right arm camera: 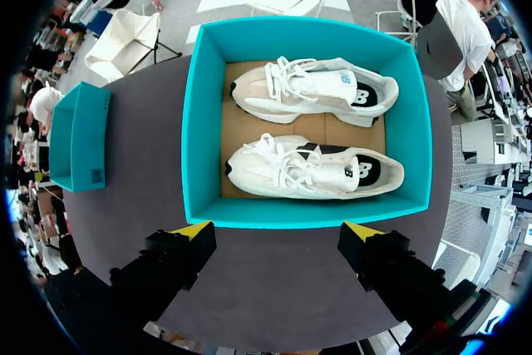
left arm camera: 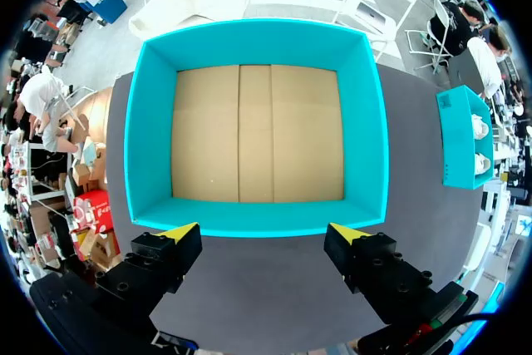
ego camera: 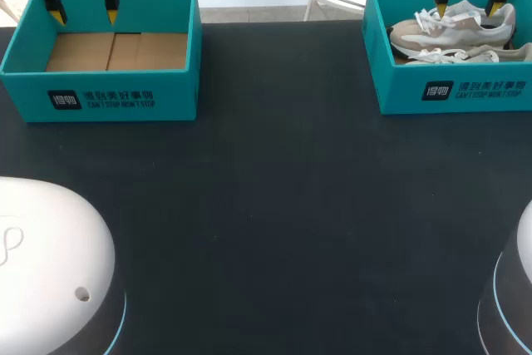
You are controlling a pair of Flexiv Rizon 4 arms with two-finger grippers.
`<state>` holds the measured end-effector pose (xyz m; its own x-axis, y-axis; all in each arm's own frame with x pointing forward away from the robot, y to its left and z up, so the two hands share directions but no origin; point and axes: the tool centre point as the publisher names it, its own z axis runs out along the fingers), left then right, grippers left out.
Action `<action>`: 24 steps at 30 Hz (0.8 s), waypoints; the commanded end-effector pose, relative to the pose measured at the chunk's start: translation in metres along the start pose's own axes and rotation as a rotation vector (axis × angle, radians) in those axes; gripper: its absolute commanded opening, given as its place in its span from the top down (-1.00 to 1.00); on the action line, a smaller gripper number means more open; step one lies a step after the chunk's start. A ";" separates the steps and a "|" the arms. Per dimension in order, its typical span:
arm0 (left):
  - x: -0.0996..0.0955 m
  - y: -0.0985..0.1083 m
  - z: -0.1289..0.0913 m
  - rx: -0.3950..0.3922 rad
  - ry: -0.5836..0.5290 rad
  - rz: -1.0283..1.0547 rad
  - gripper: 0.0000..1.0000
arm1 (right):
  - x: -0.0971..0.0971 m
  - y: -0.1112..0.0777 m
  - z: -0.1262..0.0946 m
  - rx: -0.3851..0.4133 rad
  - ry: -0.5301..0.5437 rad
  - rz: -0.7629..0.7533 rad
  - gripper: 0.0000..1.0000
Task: Take the shoe out of the shoebox, open the shoe tongue, remove and reinsert the insole, then place the shoe into the shoebox
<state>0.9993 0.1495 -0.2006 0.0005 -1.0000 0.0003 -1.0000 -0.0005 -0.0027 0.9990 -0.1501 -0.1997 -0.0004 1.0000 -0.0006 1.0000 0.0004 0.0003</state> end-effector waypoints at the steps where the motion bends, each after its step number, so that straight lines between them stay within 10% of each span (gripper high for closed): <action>1: 0.000 0.000 0.000 -0.001 0.000 0.000 -1.00 | 0.000 0.000 0.000 0.000 0.000 0.000 -1.00; 18: 0.000 0.000 0.000 -0.001 0.000 0.000 -1.00 | 0.000 0.000 0.000 0.000 0.000 0.000 -1.00; 24: 0.000 0.000 0.000 -0.001 0.000 0.000 -1.00 | -0.031 0.001 -0.001 -0.075 -0.012 0.035 -1.00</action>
<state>0.9993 0.1496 -0.2005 0.0004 -1.0000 0.0004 -1.0000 -0.0004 -0.0028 1.0111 -0.1729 -0.1983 0.0317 0.9990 -0.0303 0.9985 -0.0303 0.0460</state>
